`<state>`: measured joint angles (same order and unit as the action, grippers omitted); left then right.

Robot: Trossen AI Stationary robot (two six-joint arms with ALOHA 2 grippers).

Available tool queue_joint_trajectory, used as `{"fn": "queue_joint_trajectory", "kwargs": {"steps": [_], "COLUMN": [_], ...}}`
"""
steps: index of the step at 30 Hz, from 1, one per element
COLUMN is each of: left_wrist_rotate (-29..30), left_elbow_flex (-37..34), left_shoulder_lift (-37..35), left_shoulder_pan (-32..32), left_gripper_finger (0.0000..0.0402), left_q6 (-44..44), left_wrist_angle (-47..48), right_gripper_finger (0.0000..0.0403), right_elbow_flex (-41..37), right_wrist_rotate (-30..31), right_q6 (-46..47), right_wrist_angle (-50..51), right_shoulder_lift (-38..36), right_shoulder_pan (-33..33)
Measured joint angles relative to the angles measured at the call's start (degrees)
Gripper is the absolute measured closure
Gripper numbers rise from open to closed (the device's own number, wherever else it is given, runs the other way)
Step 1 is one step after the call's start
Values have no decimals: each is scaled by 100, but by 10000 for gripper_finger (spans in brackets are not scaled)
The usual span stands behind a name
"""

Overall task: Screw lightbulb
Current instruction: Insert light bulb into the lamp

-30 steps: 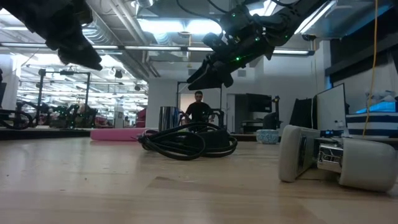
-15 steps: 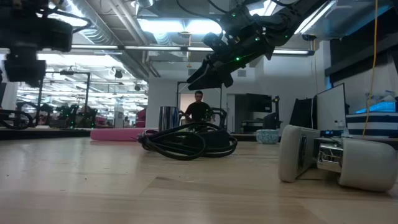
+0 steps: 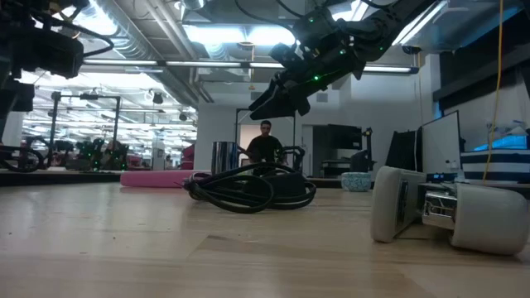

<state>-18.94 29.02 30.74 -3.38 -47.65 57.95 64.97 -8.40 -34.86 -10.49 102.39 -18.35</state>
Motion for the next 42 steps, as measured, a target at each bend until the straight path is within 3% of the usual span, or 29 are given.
{"fn": "queue_joint_trajectory", "kwargs": {"steps": [12, 21, 35, 42], "left_wrist_rotate": [-22, -78, -2139, -2200], "left_elbow_flex": [0, 0, 0, 0], "left_shoulder_lift": [2, 7, 4, 12], "left_shoulder_pan": [0, 0, -3, -177], "left_gripper_finger": [208, 208, 208, 208], "left_q6": [-45, -929, -2700, -3800], "left_wrist_angle": [-13, -229, -500, -282], "right_gripper_finger": [86, 86, 86, 86], "right_elbow_flex": [0, 0, 0, 0], "right_wrist_rotate": [-126, -107, -18, -18], "right_q6": [299, 314, 308, 307], "right_wrist_angle": [47, 34, 46, 189], "right_shoulder_lift": [0, 0, 0, 2], "right_shoulder_pan": [319, 748, 826, 826]}}
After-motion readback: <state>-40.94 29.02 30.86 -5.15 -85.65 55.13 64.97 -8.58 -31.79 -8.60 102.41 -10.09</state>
